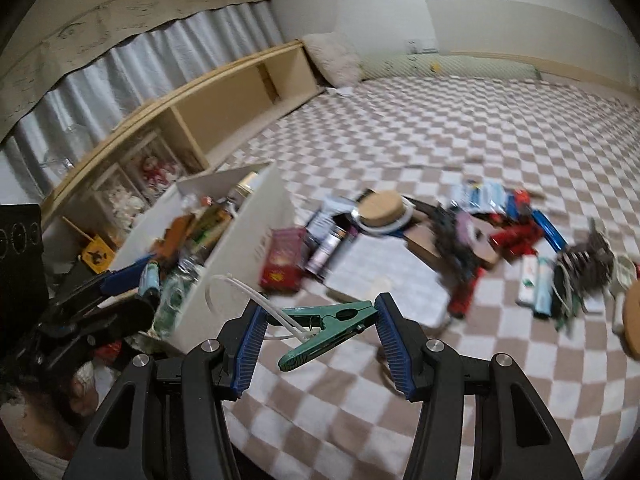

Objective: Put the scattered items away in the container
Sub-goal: 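Carry the tube and clothespin with both grippers over the white storage box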

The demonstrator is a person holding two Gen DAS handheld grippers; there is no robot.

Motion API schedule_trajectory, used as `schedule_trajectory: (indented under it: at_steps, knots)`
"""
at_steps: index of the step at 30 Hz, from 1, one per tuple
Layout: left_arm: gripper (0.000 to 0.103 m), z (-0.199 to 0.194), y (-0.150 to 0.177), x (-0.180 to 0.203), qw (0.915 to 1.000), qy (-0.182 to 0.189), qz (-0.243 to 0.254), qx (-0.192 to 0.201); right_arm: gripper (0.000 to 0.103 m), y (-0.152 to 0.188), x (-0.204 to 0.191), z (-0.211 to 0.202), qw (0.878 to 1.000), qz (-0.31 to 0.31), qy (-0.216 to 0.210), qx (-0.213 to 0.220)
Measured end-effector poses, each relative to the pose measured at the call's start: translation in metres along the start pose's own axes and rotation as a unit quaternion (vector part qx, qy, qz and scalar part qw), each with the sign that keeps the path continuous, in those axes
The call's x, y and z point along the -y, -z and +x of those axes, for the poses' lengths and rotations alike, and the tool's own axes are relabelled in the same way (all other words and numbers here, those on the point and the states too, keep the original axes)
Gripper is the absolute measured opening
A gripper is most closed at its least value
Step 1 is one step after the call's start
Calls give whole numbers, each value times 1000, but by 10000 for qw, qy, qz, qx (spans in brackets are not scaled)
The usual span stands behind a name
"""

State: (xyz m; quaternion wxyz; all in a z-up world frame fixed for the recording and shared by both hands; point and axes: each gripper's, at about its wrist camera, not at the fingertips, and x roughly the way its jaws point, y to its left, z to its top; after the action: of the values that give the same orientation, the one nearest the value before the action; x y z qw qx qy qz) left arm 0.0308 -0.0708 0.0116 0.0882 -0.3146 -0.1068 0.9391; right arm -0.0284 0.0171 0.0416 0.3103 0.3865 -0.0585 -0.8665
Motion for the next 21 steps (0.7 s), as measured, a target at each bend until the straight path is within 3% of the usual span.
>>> schedule_trajectory:
  at_steps: [6, 11, 14, 21]
  knots:
    - [82, -33, -12, -47, 9980, -474, -324, 281, 56, -23, -27, 9, 9995, -100, -276, 79]
    - [82, -62, -16, -88, 9911, -1132, -576, 393, 56, -38, -52, 21, 9982, -218, -551, 107]
    - [82, -74, -14, -112, 9860, -1430, -797, 315, 56, -42, -62, 28, 9973, -286, -678, 75]
    - [82, -77, 8, -130, 9819, -1675, -863, -200, 56, -46, -86, 49, 9939, -404, -1020, -102]
